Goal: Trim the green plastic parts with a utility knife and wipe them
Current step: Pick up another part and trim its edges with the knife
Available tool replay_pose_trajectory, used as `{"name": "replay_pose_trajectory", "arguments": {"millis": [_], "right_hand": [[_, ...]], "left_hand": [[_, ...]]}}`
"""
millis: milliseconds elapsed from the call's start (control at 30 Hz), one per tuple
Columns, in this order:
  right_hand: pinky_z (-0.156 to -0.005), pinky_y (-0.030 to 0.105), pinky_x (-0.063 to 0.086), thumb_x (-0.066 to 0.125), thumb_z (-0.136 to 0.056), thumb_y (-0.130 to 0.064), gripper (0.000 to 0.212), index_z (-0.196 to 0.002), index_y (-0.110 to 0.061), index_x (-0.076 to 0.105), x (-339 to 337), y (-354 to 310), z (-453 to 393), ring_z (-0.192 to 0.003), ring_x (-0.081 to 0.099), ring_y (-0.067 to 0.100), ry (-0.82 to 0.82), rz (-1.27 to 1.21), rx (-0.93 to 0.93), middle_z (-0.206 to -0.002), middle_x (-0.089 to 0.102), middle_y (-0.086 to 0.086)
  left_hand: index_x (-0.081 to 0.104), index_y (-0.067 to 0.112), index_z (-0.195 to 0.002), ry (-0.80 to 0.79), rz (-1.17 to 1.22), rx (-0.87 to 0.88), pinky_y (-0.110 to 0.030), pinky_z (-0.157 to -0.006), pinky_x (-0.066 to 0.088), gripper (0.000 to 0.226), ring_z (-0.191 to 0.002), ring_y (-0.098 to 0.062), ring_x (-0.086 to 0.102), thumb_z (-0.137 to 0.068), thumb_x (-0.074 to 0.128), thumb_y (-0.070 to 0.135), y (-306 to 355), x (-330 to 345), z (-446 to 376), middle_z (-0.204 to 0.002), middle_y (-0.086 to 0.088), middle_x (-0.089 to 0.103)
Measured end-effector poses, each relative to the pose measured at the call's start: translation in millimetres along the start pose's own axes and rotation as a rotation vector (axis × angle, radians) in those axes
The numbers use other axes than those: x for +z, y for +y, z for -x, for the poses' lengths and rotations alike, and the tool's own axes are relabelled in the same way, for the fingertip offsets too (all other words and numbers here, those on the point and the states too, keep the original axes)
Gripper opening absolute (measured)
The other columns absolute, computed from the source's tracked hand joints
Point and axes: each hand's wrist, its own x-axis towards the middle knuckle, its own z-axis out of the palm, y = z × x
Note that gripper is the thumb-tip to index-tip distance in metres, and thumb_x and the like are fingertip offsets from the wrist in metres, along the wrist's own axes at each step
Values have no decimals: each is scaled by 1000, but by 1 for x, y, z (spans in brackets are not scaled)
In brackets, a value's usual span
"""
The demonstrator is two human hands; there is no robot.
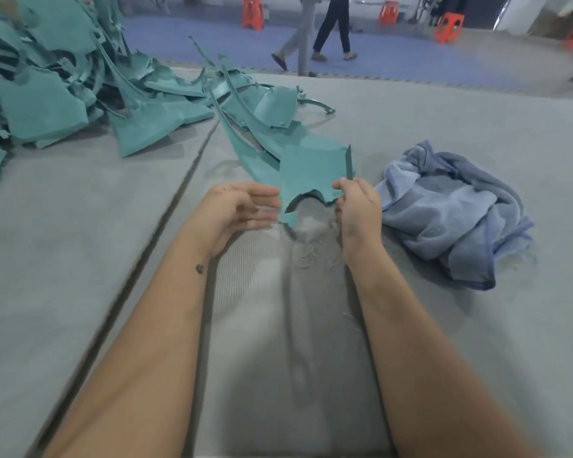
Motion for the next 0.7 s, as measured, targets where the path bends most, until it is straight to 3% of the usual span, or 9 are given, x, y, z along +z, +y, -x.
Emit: {"name": "replay_pose_trajectory", "arguments": {"millis": [33,100,200,267,333,467,567,667,700], "right_hand": [[-51,26,22,53,-90,-18,18,-72,-18,50,0,0,0,-52,26,10,-8,10,1,-58,32,-5],[-51,26,23,51,-90,-20,18,-73,-18,53,0,1,1,-51,27,10,-34,39,-21,-57,31,-5],[-53,27,25,53,-85,-28,18,-73,-15,55,4,2,5,-53,30,10,-71,92,-70,-55,33,-7],[-57,28,30,54,-78,-35,20,-72,-15,56,8,3,8,-55,34,10,-106,153,-97,-52,38,-11],[-61,31,33,53,-75,-36,24,-71,-12,57,11,5,10,-59,38,11,-129,186,-115,-51,41,-13],[-56,29,29,52,-80,-34,23,-68,-15,58,9,7,8,-52,34,8,-135,190,-105,-45,37,-15],[-52,27,26,54,-85,-26,18,-68,-20,54,8,7,4,-49,30,7,-93,102,-90,-50,36,-13],[-51,25,31,53,-91,-19,4,-90,-22,52,5,5,0,-49,36,6,5,28,-91,-63,44,-6],[-50,24,32,53,-91,-18,9,-98,-23,50,3,4,-1,-49,37,7,35,8,-84,-65,45,-3]], "left_hand": [[71,5,-89,52,39,-19,-24,-56,55,26,-65,-17,68,-89,45,5,1,0,0,-78,-4,72],[70,6,-89,145,11,-38,-24,-51,52,32,-56,-16,63,-93,51,31,-1,2,-4,-74,-3,66],[69,12,-97,226,-214,-40,-21,-49,52,39,-55,-13,66,-85,65,49,-5,15,-6,-81,-4,71],[67,27,-92,249,-408,7,-20,-46,49,35,-51,-6,64,-75,71,58,-9,24,-6,-71,5,72],[62,34,-92,257,-648,50,-25,-51,49,36,-55,-5,63,-68,75,56,-10,29,-5,-68,11,68],[48,29,-135,246,-1022,117,-30,-68,43,70,-91,-18,62,-69,72,35,-16,39,-6,-96,13,62],[40,31,-142,215,-992,172,-30,-72,45,76,-93,-16,61,-73,71,30,-16,38,-6,-113,8,60],[29,29,-150,228,-775,215,-27,-70,47,85,-80,-4,58,-78,73,21,-14,26,-7,-109,13,55],[25,28,-152,240,-714,228,-25,-70,47,88,-79,-2,56,-80,74,19,-14,22,-8,-108,14,54]]}}
